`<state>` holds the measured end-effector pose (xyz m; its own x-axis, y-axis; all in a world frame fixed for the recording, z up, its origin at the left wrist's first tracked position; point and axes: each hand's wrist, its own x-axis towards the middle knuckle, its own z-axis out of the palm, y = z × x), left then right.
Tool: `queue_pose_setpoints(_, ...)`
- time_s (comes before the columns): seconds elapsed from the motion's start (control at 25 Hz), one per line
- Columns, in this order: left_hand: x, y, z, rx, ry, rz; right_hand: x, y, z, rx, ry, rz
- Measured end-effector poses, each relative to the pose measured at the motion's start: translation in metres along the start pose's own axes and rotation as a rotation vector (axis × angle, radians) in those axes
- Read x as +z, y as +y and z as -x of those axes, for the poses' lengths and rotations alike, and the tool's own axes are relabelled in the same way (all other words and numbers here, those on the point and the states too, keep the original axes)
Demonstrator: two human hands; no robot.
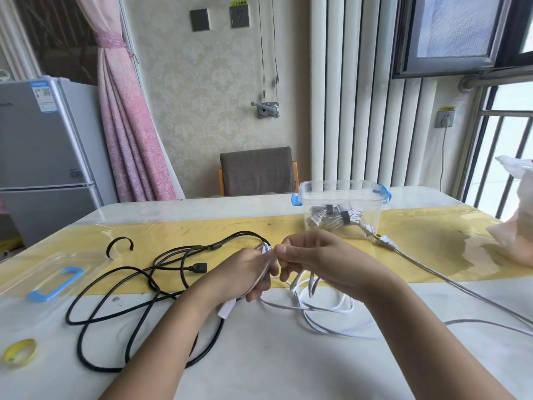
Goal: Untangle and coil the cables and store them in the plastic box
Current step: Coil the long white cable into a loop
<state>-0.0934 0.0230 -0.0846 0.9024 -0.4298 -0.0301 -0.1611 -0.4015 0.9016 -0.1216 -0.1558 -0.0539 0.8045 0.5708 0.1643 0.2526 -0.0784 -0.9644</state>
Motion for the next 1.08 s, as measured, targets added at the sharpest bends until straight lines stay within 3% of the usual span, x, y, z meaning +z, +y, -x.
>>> queue_pose_setpoints(0.16, 0.001, 0.016, 0.015, -0.146, -0.232, 0.260, -0.005, 0.000, 0.001, -0.001, -0.095, -0.340)
queue_pose_setpoints(0.36, -0.006, 0.016, 0.021, -0.272, -0.339, 0.137, -0.028, -0.001, 0.010, -0.030, -0.064, -0.883)
queue_pose_setpoints(0.44, -0.008, 0.017, 0.024, -0.274, -0.408, 0.166, -0.033, -0.002, 0.010, -0.028, 0.002, -0.816)
queue_pose_setpoints(0.56, -0.015, 0.017, 0.027, -0.225, -0.490, 0.260, -0.033, 0.001, 0.004, -0.003, 0.261, -0.617)
queue_pose_setpoints(0.72, -0.025, 0.011, 0.023, -0.219, -0.542, 0.421, -0.033, 0.005, 0.000, -0.065, 0.417, -0.561)
queue_pose_setpoints(0.8, -0.028, 0.007, 0.021, -0.190, -0.667, 0.519, -0.031, 0.006, -0.001, -0.054, 0.446, -0.535)
queue_pose_setpoints(0.92, -0.029, 0.010, 0.018, 0.015, -0.880, 0.811, -0.027, 0.008, -0.002, -0.030, 0.439, -0.542)
queue_pose_setpoints(1.08, -0.036, 0.020, 0.024, 0.240, -0.845, 1.015, -0.022, 0.004, -0.001, -0.041, 0.352, -0.549)
